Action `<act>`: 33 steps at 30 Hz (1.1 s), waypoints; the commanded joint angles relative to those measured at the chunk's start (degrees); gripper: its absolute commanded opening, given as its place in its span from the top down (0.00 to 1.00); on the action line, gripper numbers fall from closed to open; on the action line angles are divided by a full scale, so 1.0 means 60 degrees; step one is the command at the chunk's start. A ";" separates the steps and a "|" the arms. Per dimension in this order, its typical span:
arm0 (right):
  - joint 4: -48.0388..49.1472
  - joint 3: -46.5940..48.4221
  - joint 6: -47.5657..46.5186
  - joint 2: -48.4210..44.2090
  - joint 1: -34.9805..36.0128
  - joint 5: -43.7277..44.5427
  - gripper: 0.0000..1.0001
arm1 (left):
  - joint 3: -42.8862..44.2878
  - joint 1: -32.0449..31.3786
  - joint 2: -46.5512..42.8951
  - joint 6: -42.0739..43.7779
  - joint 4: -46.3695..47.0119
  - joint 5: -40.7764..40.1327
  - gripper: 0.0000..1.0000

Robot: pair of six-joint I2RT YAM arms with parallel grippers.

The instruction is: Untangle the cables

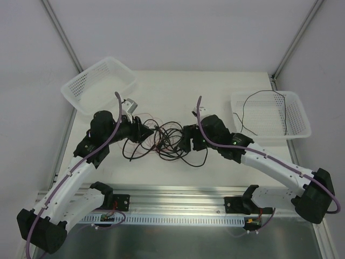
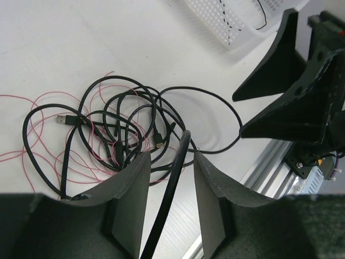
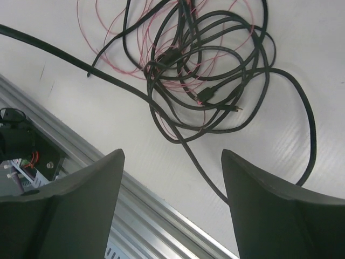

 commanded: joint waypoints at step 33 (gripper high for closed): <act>0.3410 -0.1320 -0.2100 0.1922 0.0734 -0.1414 0.99 | -0.0667 -0.0051 -0.1053 -0.0228 0.0263 -0.2110 0.05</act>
